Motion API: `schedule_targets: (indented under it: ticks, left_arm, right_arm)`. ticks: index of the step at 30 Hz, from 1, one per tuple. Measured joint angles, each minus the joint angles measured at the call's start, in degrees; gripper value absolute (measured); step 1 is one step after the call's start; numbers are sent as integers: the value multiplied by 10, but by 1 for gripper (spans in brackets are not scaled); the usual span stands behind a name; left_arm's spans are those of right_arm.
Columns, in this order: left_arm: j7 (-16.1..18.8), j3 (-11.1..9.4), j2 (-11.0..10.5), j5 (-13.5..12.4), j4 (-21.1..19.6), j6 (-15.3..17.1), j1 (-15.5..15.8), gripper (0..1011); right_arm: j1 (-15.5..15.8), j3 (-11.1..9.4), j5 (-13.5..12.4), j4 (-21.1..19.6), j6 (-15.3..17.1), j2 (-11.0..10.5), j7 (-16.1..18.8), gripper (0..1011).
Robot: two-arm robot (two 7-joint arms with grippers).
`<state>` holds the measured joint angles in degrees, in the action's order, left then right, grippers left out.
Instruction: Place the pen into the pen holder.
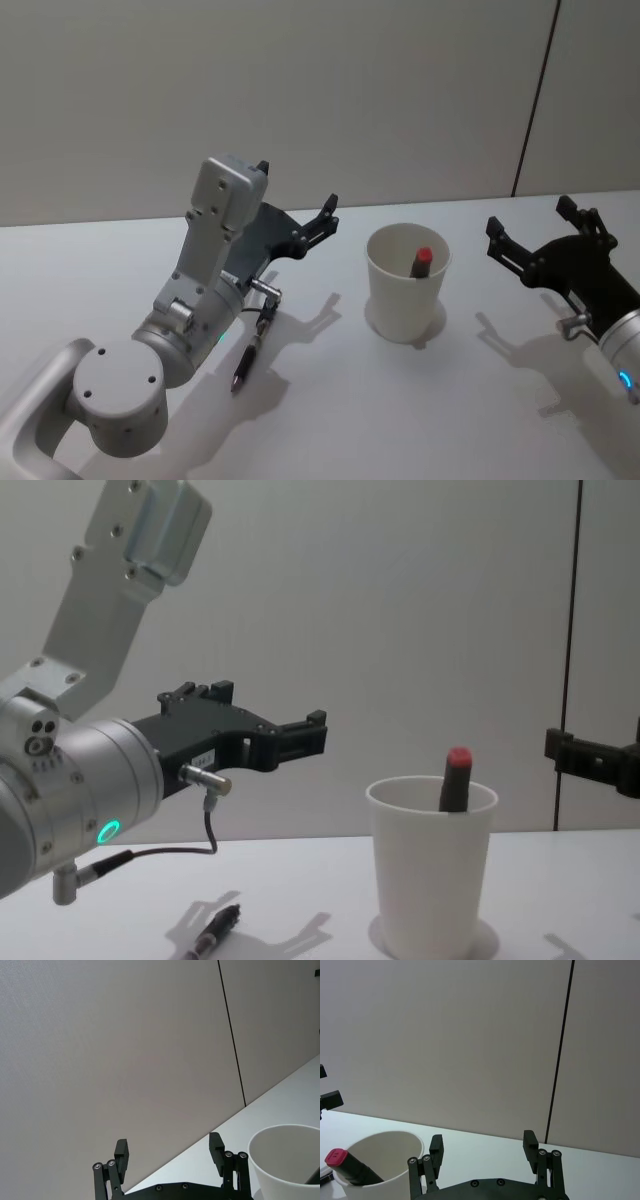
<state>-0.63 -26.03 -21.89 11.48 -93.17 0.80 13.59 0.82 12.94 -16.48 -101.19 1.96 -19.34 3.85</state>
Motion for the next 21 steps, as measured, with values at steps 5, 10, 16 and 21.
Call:
schedule_targets:
  ticks: [5,10,16,21]
  left_arm:
    - [0,0,0,0,0,0,0,1001]
    - [0,0,0,0,0,0,0,1001]
    - [-1,1,-1,1,-2,3,-1,1001]
    - [-4,5,-10,13,-16,16,-9,1001]
  right_arm:
    - [0,0,0,0,0,0,0,1002]
    - [0,0,0,0,0,0,0,1001]
    - [0,0,0,0,0,0,0,1002]
    - [0,0,0,0,0,0,0,1001]
